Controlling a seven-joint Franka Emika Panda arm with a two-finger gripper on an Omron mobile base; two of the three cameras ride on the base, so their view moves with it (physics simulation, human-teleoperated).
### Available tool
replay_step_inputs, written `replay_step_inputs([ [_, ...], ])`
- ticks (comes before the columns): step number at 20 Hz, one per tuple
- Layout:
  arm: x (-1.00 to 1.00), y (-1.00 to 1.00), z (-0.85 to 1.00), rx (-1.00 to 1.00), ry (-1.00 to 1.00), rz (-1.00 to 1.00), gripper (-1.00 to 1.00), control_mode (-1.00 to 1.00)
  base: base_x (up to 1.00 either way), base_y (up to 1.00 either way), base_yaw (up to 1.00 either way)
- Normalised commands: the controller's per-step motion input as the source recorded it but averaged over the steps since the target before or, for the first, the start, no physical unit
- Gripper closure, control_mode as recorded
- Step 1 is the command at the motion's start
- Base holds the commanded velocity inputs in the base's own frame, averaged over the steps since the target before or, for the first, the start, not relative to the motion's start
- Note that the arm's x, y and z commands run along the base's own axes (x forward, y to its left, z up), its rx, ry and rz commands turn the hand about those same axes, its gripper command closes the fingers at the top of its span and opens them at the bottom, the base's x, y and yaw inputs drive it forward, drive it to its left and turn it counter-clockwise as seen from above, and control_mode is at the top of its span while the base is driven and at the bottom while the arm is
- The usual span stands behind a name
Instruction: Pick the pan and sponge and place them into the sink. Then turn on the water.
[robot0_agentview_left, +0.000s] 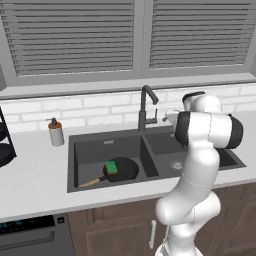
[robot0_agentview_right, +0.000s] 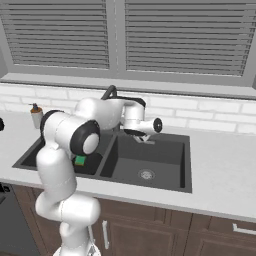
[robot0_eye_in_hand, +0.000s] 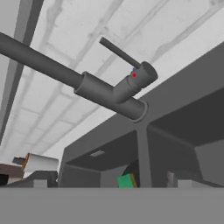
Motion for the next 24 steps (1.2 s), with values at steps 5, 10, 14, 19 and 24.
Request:
replay_step_inputs([
  [5, 0.27, 0.01, -0.07, 0.05, -0.01, 0.0, -1.0, -1.0, 0.0, 0.0, 0.0],
  [10, 0.43, 0.0, -0.03, 0.05, 0.0, 0.0, -1.0, -1.0, 0.0, 0.0, 0.0],
  [14, 0.5, 0.0, -0.08, 0.0, 0.0, 0.0, -1.0, -1.0, 0.0, 0.0, 0.0],
  [19, 0.42, 0.0, -0.18, 0.0, 0.0, 0.0, -1.0, -1.0, 0.0, 0.0, 0.0],
  [24, 0.31, 0.0, -0.28, 0.0, 0.0, 0.0, -1.0, -1.0, 0.0, 0.0, 0.0],
])
